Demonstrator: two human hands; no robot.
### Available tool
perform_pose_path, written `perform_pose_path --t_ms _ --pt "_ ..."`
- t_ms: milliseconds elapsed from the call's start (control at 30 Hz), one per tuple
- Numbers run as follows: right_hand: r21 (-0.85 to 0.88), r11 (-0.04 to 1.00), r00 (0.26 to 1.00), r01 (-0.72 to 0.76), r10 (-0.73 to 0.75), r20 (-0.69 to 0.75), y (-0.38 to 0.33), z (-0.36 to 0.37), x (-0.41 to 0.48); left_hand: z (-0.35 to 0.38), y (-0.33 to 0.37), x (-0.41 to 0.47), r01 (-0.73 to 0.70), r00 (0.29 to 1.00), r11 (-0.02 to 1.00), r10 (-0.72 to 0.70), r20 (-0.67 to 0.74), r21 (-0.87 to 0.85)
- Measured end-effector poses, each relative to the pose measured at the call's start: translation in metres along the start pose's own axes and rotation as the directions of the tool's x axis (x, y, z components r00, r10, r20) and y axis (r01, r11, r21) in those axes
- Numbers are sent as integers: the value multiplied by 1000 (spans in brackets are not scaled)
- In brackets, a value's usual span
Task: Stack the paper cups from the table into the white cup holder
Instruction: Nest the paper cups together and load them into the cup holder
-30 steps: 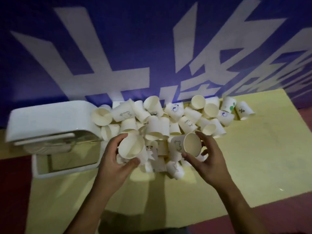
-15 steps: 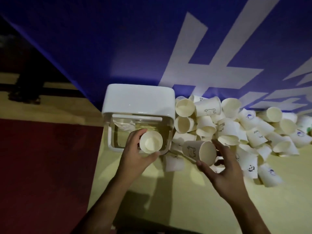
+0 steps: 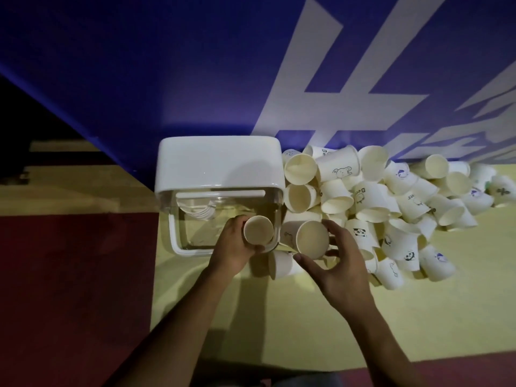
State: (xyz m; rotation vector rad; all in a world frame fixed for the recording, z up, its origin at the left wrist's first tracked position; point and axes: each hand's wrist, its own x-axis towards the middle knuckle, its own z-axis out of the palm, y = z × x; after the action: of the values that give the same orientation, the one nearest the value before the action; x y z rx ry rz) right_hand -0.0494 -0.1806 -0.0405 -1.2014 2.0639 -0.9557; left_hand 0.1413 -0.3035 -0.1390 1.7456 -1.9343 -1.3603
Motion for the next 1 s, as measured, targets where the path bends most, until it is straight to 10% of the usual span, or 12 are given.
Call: perform_pose_path --t_ms 267,600,1000 --pt "-30 996 993 80 -77 86 -15 39 20 -9 -13 -6 -26 995 998 21 98 48" --pt "-254 958 966 134 -69 249 4 85 43 -24 0 -19 108 994 937 -110 13 -333" --pt "-231 973 931 3 82 357 13 109 54 -14 0 -9 47 999 993 -48 -13 -110"
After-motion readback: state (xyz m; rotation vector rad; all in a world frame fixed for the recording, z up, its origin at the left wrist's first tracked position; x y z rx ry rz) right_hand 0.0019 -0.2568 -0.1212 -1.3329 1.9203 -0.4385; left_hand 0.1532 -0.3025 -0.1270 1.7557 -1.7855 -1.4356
